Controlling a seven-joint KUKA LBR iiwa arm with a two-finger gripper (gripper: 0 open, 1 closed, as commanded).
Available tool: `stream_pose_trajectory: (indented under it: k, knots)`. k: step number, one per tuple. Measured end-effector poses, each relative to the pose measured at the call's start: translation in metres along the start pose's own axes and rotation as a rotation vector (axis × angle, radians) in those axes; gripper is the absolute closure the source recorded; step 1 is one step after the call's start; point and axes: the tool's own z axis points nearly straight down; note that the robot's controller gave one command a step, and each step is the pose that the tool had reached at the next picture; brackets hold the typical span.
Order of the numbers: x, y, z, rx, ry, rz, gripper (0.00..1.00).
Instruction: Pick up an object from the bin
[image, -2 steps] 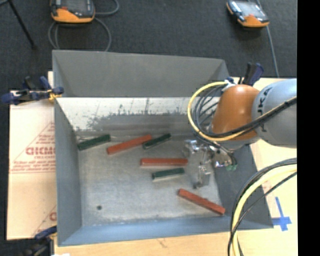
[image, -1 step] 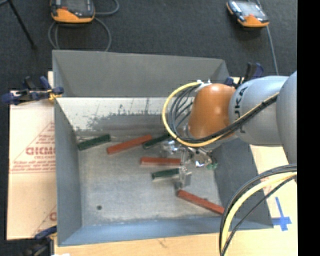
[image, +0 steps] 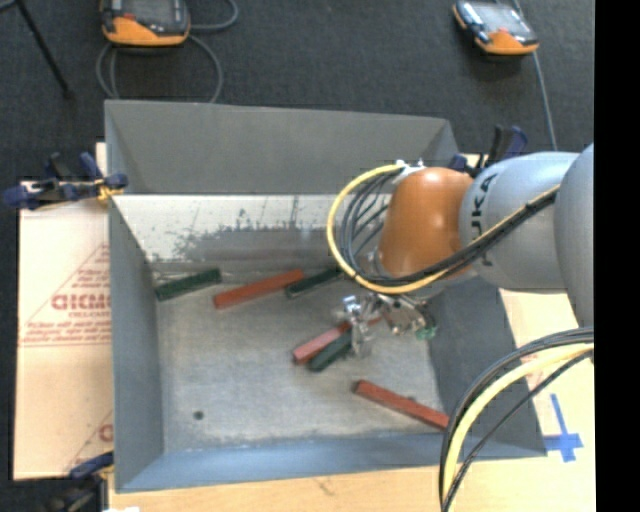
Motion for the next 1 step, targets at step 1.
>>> stream_pose_trajectory:
  k: [1]
  knots:
    - [-0.0662, -0.0087, -0.0006, 0.002, -0.004, -0.293, 1.00]
